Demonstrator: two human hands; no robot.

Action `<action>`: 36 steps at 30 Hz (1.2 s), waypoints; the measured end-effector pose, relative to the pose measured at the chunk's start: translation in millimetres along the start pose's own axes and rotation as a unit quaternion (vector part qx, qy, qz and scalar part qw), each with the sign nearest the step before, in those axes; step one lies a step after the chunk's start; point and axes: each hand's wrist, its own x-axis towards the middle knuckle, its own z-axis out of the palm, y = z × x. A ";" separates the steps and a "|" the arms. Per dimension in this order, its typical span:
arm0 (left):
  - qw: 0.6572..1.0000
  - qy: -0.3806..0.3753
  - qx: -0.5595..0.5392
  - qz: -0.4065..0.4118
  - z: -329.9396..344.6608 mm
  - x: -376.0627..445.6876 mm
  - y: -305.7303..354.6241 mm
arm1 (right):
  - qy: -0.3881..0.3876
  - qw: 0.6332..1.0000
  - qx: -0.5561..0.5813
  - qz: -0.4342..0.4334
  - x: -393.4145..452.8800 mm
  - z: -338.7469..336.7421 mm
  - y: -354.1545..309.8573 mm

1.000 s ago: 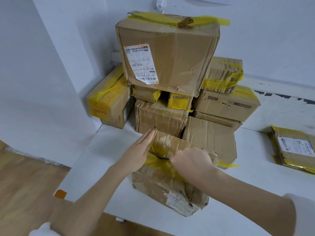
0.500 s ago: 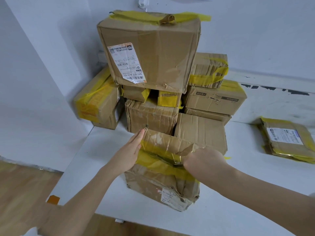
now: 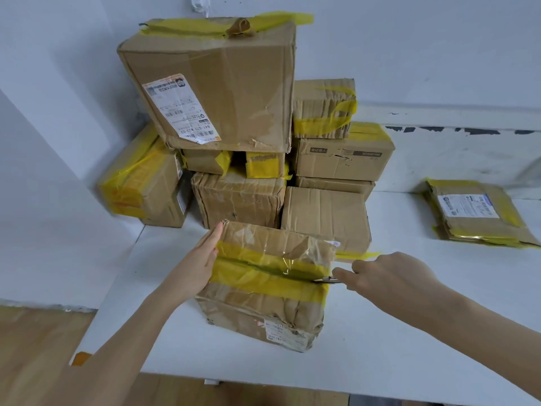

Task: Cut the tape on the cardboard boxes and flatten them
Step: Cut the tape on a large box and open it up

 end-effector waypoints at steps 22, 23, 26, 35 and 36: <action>0.929 0.058 0.365 0.010 28.0 17.8 49.3 | 0.179 0.833 0.507 0.128 17.7 92.5 -17.0; 0.928 0.068 0.366 0.000 28.4 15.0 46.6 | 0.175 0.793 0.566 0.138 19.0 96.1 -20.0; 0.929 0.101 0.357 -0.006 34.0 10.5 44.5 | 0.160 0.751 0.622 0.152 31.5 89.6 -25.9; 0.927 0.119 0.354 -0.015 38.8 11.3 45.7 | 0.096 0.744 0.639 0.170 37.9 67.5 -24.9; 0.928 0.121 0.352 -0.014 39.3 11.4 45.4 | 0.094 0.741 0.642 0.171 38.0 65.6 -25.2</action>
